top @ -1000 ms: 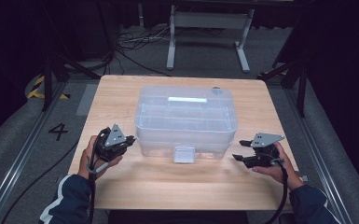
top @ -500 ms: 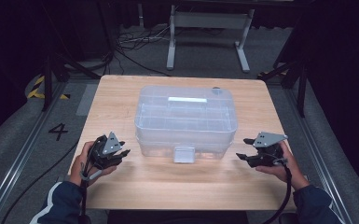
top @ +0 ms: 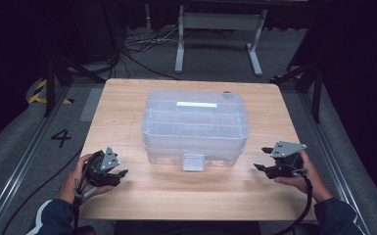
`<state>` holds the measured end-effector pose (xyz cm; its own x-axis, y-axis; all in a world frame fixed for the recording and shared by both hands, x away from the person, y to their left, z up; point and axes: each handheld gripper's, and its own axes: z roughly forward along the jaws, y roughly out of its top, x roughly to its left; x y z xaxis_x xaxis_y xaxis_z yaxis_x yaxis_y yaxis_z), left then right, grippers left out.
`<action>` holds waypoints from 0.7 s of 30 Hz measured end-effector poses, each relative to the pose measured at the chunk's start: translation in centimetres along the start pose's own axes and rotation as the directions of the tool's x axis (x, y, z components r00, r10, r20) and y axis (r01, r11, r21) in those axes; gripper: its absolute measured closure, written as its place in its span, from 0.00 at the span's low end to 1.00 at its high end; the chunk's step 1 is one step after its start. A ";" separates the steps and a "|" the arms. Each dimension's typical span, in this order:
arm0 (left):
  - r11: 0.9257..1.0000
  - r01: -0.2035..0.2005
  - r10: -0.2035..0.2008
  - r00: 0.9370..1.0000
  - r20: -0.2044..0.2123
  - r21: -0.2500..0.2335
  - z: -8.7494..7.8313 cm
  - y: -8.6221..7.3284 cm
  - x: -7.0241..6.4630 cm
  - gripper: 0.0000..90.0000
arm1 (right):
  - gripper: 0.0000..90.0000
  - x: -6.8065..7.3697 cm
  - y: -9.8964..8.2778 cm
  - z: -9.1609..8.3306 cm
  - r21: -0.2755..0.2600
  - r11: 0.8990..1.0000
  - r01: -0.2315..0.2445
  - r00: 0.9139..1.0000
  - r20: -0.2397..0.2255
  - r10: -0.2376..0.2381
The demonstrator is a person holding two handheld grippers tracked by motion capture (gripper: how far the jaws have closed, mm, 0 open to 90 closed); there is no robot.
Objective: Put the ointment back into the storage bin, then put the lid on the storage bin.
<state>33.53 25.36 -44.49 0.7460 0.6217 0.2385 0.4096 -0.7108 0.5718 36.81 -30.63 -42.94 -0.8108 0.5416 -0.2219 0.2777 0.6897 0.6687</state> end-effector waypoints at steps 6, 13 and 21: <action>1.000 0.007 -0.007 1.000 -0.004 0.012 -0.3 -1.1 -0.3 0.27 | 0.37 -0.2 -1.2 -0.5 0.008 1.000 -0.029 0.999 0.017 0.029; 0.999 0.032 -0.031 0.999 -0.004 0.019 -0.5 -2.8 -0.3 0.21 | 0.34 -0.5 -3.0 -1.0 0.011 0.997 -0.074 0.996 0.048 0.074; 0.995 0.097 -0.097 0.995 0.009 0.006 -0.2 -4.7 0.5 0.20 | 0.30 -0.6 -5.6 -2.1 -0.008 0.985 -0.171 0.981 0.091 0.171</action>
<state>31.82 29.09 -46.89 0.7079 0.6844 0.1748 0.4828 -0.6494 0.5876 34.67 -35.77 -45.06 -0.7010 0.6931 -0.1682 0.4079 0.5830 0.7026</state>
